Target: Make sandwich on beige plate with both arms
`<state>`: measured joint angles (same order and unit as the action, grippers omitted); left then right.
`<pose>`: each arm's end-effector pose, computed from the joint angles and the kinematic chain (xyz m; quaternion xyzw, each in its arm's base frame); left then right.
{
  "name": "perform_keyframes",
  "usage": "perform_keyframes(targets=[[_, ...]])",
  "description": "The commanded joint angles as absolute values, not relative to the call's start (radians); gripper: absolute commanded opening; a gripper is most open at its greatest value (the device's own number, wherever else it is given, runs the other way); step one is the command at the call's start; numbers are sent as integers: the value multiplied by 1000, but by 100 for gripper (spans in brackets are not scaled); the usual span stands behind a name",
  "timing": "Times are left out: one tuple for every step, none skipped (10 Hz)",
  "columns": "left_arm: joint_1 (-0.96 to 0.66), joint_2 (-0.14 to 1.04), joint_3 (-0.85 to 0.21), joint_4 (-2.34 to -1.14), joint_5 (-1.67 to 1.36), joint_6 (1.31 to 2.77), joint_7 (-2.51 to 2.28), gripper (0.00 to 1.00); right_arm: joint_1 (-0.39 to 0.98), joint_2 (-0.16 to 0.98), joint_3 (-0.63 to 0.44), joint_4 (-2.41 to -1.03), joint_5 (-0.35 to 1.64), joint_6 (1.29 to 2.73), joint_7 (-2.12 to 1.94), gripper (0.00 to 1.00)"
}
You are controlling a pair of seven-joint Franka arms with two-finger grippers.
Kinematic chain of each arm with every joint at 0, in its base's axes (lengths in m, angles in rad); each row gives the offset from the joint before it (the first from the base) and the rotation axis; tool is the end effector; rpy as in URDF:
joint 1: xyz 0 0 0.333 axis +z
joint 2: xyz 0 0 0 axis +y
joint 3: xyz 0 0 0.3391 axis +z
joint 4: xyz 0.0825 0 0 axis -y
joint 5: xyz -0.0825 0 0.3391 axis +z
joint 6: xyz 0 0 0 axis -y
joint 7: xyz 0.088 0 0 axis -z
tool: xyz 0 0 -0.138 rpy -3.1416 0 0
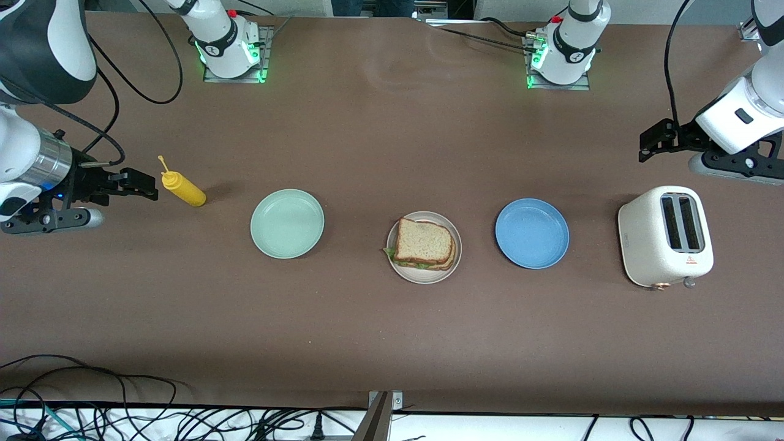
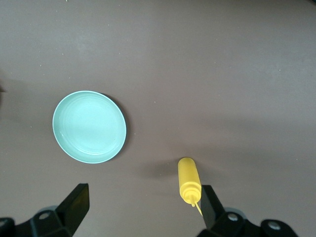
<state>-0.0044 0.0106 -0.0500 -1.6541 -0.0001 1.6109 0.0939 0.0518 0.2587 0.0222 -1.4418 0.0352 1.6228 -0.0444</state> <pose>0.5111 -0.0277 0.5790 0.9969 -0.0741 -0.0269 0.0008 0.5886 0.0468 0.5334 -0.9974 -0.0573 0.0391 0.0198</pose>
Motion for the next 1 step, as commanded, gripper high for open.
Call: perform_keyframes(targets=[[-6, 26, -44, -1620, -18, 1588, 89, 100, 46, 259, 26, -1439, 23, 1615, -41, 100]])
